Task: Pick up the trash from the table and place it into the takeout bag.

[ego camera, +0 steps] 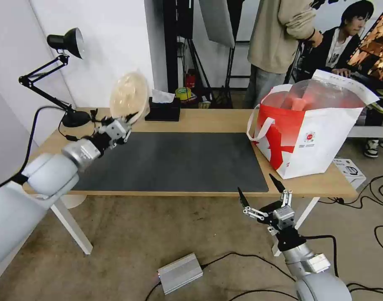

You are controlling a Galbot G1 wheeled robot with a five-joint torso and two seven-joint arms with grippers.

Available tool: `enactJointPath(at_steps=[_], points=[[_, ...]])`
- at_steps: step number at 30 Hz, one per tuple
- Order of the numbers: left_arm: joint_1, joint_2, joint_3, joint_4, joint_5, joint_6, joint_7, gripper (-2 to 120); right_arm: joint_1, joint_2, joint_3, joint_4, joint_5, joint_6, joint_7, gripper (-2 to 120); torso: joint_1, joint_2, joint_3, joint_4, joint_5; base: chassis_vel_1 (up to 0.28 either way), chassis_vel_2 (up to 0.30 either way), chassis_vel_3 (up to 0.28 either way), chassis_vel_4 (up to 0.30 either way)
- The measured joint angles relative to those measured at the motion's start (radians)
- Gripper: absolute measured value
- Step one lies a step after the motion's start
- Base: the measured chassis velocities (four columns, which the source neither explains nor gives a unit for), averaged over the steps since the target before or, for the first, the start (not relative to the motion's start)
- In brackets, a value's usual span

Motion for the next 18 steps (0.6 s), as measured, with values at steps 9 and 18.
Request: enactJointPath(at_steps=[9,18], points=[[-0.297,-0.076,0.266,0.096,-0.025,0.014,-0.032,1,0.0,0.0,0.0,0.0,0.0,0.0,0.0,100,0.0,0.0,0.0,-0.0001,0.0001,0.0,0.0,0.0,0.0],[-0.542,-0.202,0.48,0.213,-0.031,0.034,-0.048,1,0.0,0.0,0.0,0.0,0.0,0.0,0.0,100,0.0,0.0,0.0,-0.0001,0.0001,0.0,0.0,0.0,0.0]])
